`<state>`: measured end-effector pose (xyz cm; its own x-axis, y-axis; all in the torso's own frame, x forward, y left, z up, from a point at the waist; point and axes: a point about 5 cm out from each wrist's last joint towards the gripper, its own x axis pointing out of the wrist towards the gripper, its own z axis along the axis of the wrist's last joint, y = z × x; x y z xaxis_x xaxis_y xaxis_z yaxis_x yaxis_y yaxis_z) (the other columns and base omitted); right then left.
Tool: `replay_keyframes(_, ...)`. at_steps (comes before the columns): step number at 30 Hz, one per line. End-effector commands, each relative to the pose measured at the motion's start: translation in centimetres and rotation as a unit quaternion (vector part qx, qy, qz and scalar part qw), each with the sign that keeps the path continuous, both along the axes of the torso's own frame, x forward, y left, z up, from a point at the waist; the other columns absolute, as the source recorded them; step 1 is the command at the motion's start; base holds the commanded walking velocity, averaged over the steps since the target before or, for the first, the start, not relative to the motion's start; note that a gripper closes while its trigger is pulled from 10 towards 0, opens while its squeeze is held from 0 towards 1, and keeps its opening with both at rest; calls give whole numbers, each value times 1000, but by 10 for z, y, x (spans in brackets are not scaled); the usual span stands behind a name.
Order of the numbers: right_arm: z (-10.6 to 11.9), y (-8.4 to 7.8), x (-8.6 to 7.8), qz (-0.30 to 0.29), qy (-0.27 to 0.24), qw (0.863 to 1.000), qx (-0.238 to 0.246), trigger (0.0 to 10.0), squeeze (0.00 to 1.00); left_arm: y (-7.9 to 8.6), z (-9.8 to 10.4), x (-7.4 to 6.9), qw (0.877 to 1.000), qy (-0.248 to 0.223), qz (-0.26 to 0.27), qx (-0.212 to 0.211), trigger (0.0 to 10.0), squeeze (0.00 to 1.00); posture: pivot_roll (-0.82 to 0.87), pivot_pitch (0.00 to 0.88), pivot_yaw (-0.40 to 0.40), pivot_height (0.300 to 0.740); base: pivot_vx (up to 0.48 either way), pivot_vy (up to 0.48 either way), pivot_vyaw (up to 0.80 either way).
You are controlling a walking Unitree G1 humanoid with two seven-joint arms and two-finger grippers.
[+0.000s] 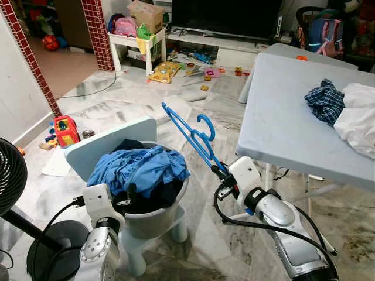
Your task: Hang hanger
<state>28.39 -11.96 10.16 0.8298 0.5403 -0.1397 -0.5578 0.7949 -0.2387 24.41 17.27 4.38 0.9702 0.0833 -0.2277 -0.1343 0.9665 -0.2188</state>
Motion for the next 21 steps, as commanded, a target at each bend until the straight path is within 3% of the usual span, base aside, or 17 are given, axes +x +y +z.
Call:
replay_keyframes(1, 9, 4, 4, 5, -17, 1000, 7, 10000, 0, -2, 6, 2, 1000, -13, -7, 2, 10000, 0, -87, 0, -68, 740, 266, 0, 0)
replay_keyframes(21, 9, 8, 7, -1, -22, 1000, 13, 10000, 0, -5, 10, 10, 1000, -16, -23, 8, 10000, 0, -88, 0, -46, 740, 268, 0, 0)
